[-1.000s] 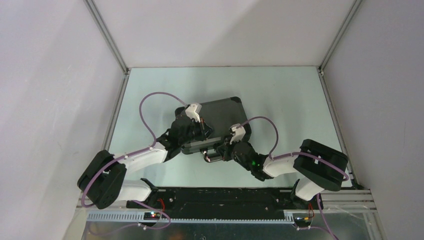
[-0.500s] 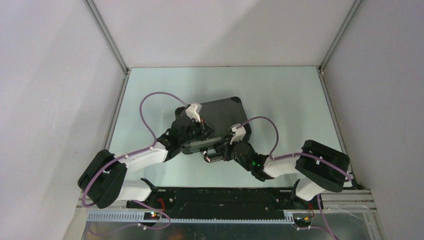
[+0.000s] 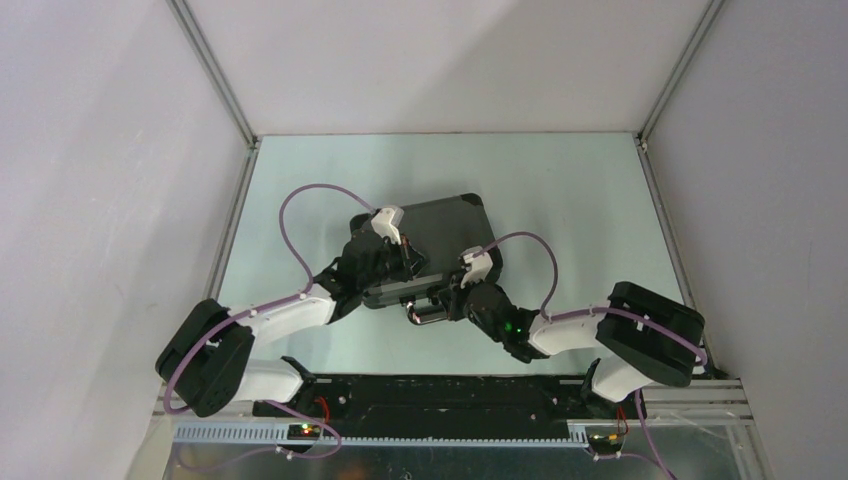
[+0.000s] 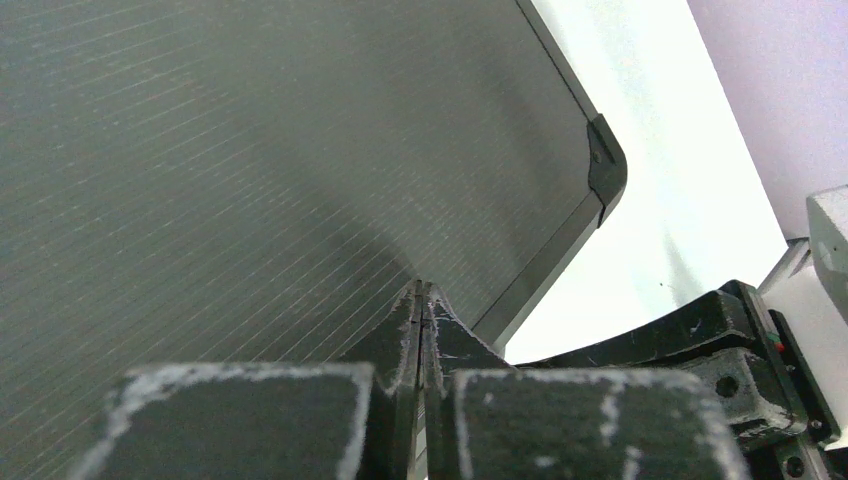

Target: Pack up texas hold em set

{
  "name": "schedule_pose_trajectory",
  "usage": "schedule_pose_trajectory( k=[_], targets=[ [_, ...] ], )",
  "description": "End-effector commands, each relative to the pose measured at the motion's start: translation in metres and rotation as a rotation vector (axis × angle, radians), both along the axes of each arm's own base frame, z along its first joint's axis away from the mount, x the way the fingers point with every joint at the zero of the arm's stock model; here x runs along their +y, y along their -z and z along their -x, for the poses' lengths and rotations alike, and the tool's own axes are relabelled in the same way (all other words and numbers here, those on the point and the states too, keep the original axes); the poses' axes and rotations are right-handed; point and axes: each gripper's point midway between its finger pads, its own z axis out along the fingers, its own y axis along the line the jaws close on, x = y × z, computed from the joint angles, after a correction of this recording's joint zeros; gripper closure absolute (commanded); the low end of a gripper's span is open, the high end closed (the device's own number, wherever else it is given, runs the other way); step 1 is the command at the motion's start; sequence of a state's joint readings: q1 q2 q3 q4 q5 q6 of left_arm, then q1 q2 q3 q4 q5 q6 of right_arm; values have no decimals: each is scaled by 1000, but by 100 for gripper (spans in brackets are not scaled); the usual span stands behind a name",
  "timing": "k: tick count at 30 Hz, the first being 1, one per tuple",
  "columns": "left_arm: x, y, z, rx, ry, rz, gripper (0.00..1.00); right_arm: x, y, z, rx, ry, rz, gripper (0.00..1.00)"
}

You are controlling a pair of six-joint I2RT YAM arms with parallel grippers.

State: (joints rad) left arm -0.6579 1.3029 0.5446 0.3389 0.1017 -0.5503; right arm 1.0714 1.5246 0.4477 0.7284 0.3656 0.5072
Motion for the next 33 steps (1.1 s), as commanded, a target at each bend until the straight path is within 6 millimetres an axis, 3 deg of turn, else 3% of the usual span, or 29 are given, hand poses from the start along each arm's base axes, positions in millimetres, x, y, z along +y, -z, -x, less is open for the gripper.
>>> schedule_pose_trajectory(
  k=[1, 17, 26, 33],
  targets=[
    [39, 88, 48, 275, 14, -242, 100, 8, -67, -29, -137, 94, -154, 100],
    [38, 87, 47, 274, 15, -240, 100, 1, -67, -18, -144, 96, -84, 100],
    [40, 93, 49, 286, 16, -253, 100, -12, -44, 9, -48, 84, -97, 100],
    [40, 97, 52, 297, 21, -246, 100, -9, -26, 25, 14, 51, -107, 100]
  ],
)
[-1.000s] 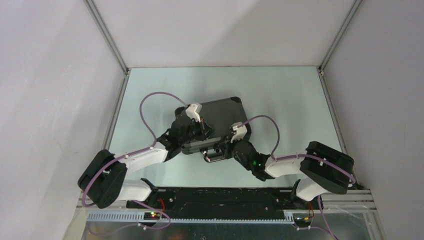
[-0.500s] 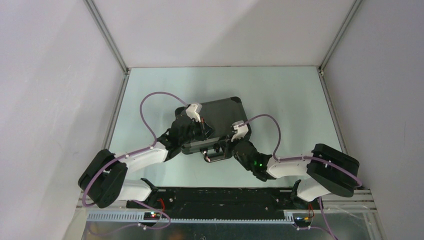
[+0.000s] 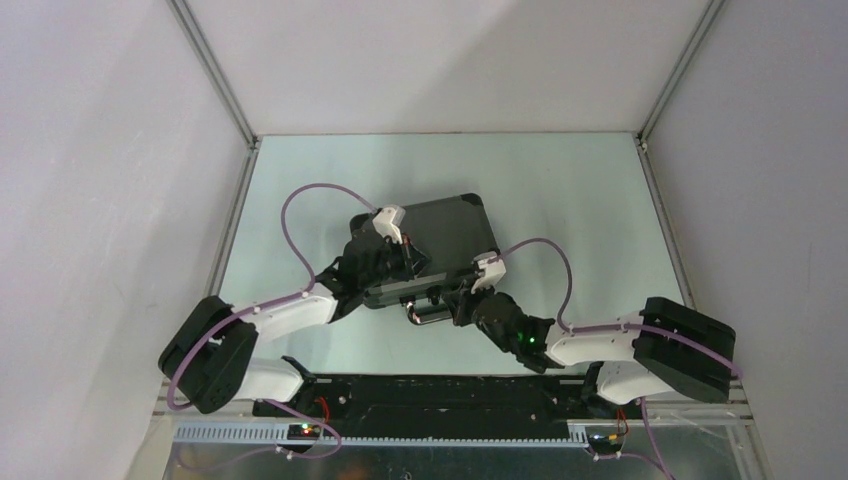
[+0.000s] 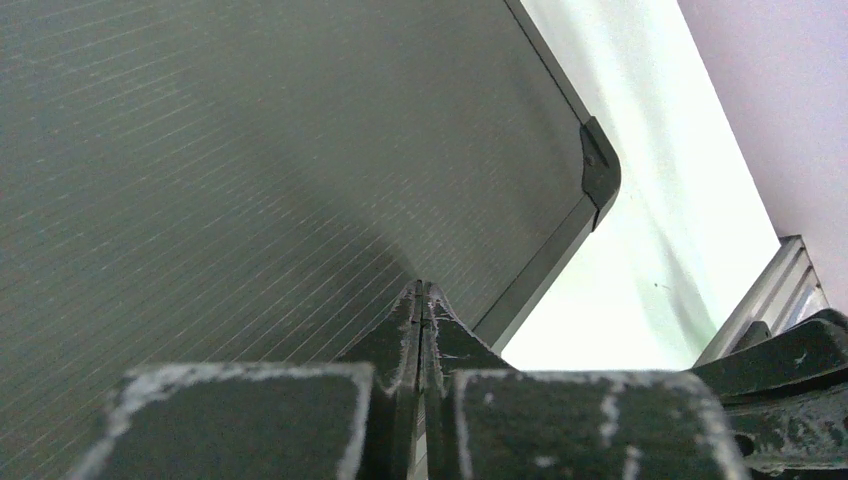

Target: Pack up texas hold em set

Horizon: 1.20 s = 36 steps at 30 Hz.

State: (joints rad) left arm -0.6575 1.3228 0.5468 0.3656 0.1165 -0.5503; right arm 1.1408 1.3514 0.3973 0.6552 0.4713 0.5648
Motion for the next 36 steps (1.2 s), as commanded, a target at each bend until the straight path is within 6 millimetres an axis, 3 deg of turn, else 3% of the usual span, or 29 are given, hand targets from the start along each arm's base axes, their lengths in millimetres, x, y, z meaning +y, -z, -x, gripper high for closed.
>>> schedule_pose_trajectory(
  k=[1, 14, 36],
  targets=[
    [43, 97, 54, 299, 10, -256, 100, 3, 6, 8, 37, 6, -37, 100],
    [41, 99, 53, 307, 21, -256, 100, 15, 22, 4, 48, -3, -49, 100],
    [41, 99, 53, 307, 20, -258, 100, 29, 43, -22, 68, 22, -32, 100]
  ],
)
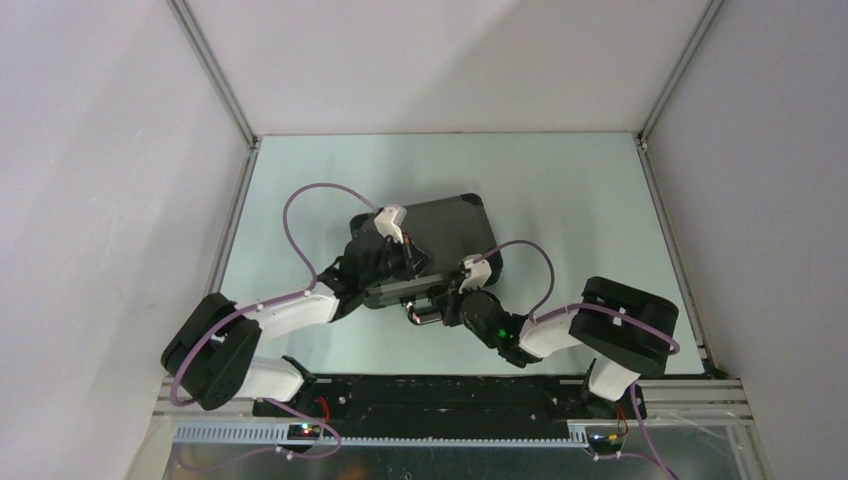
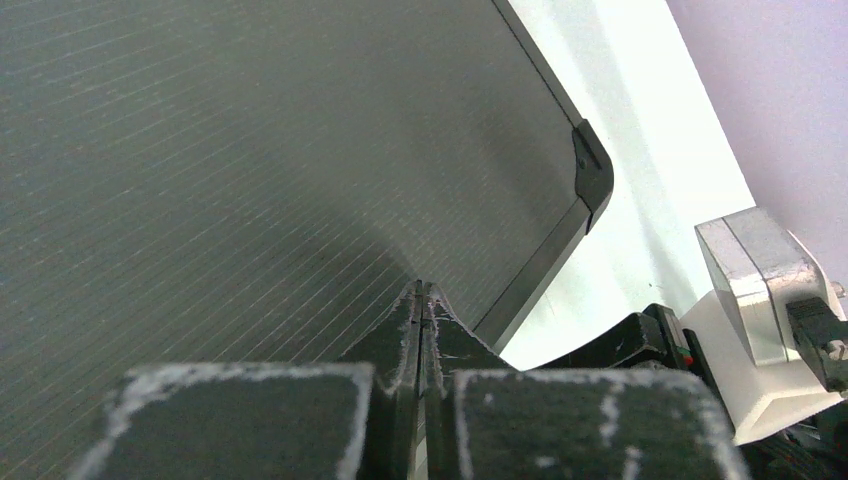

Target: Pack up texas hold em set

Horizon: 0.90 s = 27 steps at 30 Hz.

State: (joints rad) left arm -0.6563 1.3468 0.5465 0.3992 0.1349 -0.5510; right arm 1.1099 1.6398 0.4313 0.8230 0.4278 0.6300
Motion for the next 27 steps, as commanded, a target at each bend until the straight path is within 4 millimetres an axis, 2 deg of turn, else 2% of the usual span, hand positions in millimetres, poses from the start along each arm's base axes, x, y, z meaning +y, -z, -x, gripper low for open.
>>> schedule_pose_trajectory(
  k=[1, 6, 14, 23, 27],
  targets=[
    [45, 98, 54, 308, 7, -273, 100, 14, -14, -11, -21, 13, -56, 100],
    [45, 97, 54, 305, 7, -272, 100, 19, -3, -13, 0, 15, -31, 100],
    [45, 97, 53, 307, 6, -271, 100, 8, 11, -11, 28, 53, 27, 100],
    [45, 98, 53, 308, 7, -272, 100, -20, 23, -15, 80, 158, 103, 100],
    [44, 97, 53, 307, 8, -271, 100, -23, 22, -15, 85, 163, 112, 100]
  ],
)
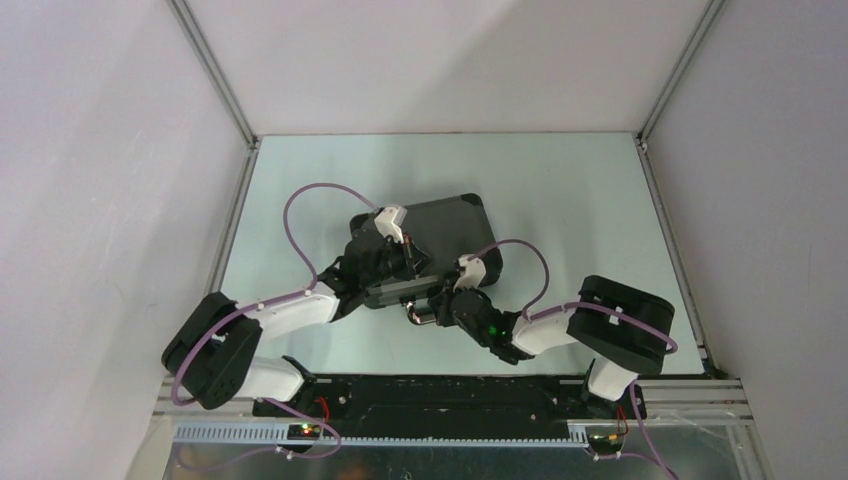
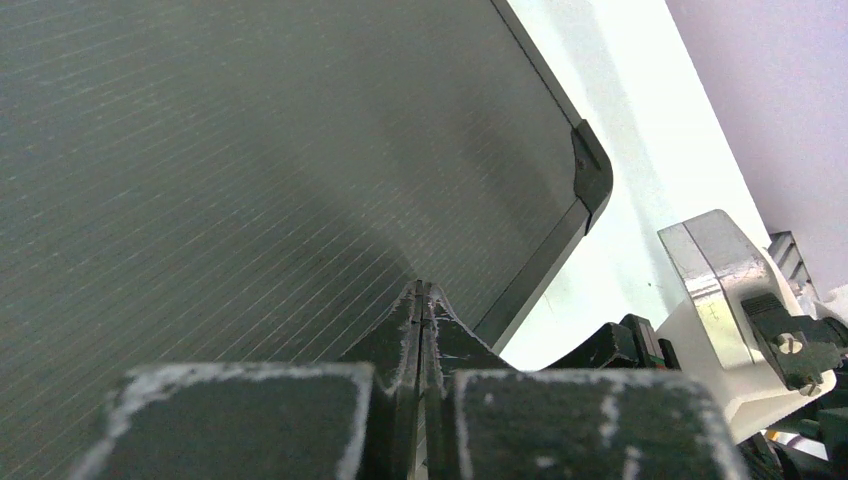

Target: Pack up texas hold em set

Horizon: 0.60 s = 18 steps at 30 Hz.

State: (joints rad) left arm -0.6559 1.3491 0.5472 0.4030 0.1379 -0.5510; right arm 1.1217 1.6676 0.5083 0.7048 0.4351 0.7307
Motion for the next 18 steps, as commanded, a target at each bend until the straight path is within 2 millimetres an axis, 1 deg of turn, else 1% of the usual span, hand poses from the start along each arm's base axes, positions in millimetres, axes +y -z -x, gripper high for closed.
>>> schedule_pose_trajectory(
  k=[1, 6, 12, 18],
  targets=[
    [45, 98, 53, 308, 5, -274, 100, -36, 16, -16, 5, 126, 131, 100],
    [44, 98, 53, 311, 8, -275, 100, -43, 17, -16, 22, 152, 138, 100],
    [44, 99, 53, 312, 7, -275, 100, -55, 27, -17, 71, 194, 192, 100],
    [44, 98, 53, 311, 9, -271, 100, -46, 37, -17, 109, 173, 219, 100]
  ],
)
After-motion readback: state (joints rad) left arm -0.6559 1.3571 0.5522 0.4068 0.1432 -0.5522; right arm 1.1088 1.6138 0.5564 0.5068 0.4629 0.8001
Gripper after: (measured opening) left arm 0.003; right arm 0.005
